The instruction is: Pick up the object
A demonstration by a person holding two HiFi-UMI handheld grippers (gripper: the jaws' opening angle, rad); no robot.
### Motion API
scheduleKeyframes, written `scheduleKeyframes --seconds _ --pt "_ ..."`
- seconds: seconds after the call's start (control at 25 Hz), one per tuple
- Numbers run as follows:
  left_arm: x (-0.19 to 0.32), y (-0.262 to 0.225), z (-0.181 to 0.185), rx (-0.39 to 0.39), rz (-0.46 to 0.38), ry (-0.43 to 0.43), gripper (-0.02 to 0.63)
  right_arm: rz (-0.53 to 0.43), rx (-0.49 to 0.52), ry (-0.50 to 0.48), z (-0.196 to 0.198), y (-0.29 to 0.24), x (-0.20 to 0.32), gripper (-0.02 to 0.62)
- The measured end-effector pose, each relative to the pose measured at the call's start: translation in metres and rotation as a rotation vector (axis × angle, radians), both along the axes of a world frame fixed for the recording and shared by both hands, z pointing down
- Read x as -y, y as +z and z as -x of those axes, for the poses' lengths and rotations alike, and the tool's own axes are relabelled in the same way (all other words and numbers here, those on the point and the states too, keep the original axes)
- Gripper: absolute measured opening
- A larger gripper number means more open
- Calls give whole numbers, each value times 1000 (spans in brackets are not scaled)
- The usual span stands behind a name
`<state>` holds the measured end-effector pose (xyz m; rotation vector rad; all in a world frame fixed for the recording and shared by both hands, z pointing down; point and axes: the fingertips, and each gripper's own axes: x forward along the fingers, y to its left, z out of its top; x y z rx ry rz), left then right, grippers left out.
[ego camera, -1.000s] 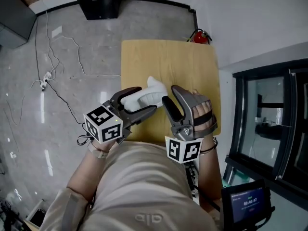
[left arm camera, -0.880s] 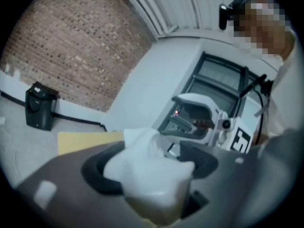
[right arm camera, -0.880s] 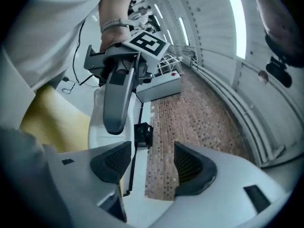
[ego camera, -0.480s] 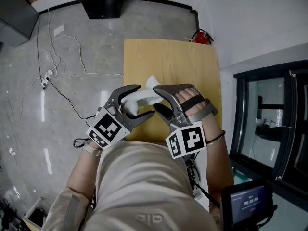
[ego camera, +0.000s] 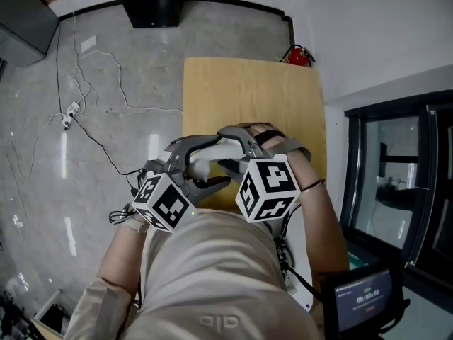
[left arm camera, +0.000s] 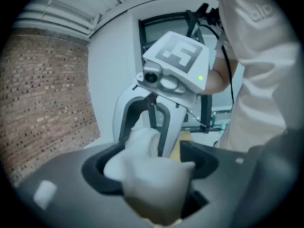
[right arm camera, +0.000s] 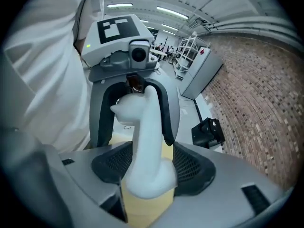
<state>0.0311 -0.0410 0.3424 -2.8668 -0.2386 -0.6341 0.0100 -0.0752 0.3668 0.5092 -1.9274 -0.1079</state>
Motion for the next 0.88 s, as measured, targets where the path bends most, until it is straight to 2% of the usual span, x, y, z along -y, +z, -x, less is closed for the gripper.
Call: scheduleKeyframes --seconds 0.16,0.24,0.48,0.68,0.88 --pt "-2 11 0 78 -110 17 356 -35 -137 13 0 20 6 276" --pt "-2 17 1 112 -151 24 357 -50 -171 14 1 28 8 276" --pt "-2 24 -1 150 -123 40 357 23 -194 65 -1 38 10 276" --pt "-6 36 1 202 -91 58 357 67 -144 77 4 51 6 275" --pt "-14 43 -9 214 -80 69 357 81 -133 95 -5 58 -2 276"
